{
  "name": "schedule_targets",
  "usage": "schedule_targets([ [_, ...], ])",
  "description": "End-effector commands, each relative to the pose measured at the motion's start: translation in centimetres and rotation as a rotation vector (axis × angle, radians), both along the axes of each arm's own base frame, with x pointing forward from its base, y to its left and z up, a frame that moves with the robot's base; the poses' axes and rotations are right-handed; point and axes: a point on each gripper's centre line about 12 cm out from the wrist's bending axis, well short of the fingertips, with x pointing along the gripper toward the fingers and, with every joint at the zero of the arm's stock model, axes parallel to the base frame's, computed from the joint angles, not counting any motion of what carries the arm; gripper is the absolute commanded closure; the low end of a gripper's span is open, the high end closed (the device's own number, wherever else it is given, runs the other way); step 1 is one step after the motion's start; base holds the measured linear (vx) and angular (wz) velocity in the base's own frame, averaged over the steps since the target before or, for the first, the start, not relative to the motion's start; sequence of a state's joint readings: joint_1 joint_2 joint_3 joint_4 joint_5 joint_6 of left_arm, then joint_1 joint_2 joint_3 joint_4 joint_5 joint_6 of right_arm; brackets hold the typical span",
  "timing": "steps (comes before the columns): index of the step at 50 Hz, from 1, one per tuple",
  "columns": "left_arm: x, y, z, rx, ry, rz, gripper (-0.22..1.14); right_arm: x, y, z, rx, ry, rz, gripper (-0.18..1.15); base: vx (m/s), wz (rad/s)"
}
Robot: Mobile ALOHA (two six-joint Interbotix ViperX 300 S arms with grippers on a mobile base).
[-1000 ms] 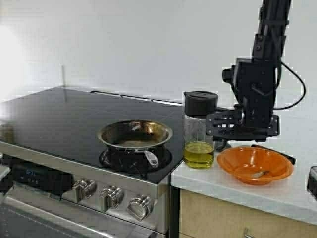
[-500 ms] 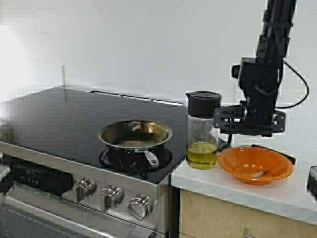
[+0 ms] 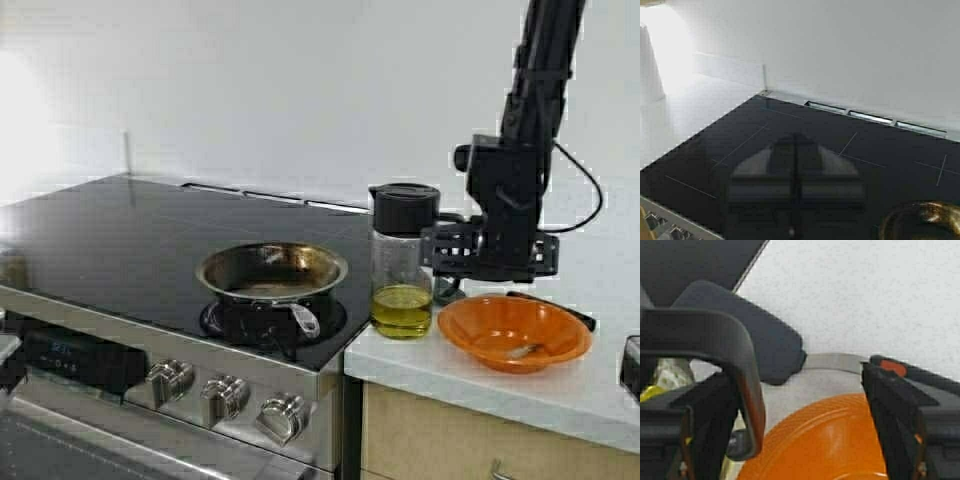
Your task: Add oil to the pan and cook the shrimp and serve it
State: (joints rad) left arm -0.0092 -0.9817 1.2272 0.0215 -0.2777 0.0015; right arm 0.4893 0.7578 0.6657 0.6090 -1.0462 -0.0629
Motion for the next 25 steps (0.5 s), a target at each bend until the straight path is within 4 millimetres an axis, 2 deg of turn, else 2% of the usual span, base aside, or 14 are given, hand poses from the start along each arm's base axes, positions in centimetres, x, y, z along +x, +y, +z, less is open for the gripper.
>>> schedule_targets([
  [1, 0.2, 0.0, 0.4, -0.003, -0.009, 0.002, 0.89, 0.9, 0.6, 0.8, 0.013, -0.037, 0.005, -0.03, 0.0, 0.0],
  [17, 0.1, 0.0, 0.2, -0.003, -0.005, 0.0, 0.89, 1.9, 0.7, 0.9, 0.023, -0.056, -0.002, -0.01, 0.0, 0.0],
  [21, 0.1, 0.0, 0.2, -0.003, -0.005, 0.0, 0.89, 2.1, 0.8, 0.9, 0.028, -0.061, -0.006, 0.07, 0.0, 0.0],
  [25, 0.1, 0.0, 0.3, -0.003, -0.006, 0.0, 0.89, 2.4, 1.0, 0.8, 0.031, -0.068, -0.006, 0.23, 0.0, 0.0],
])
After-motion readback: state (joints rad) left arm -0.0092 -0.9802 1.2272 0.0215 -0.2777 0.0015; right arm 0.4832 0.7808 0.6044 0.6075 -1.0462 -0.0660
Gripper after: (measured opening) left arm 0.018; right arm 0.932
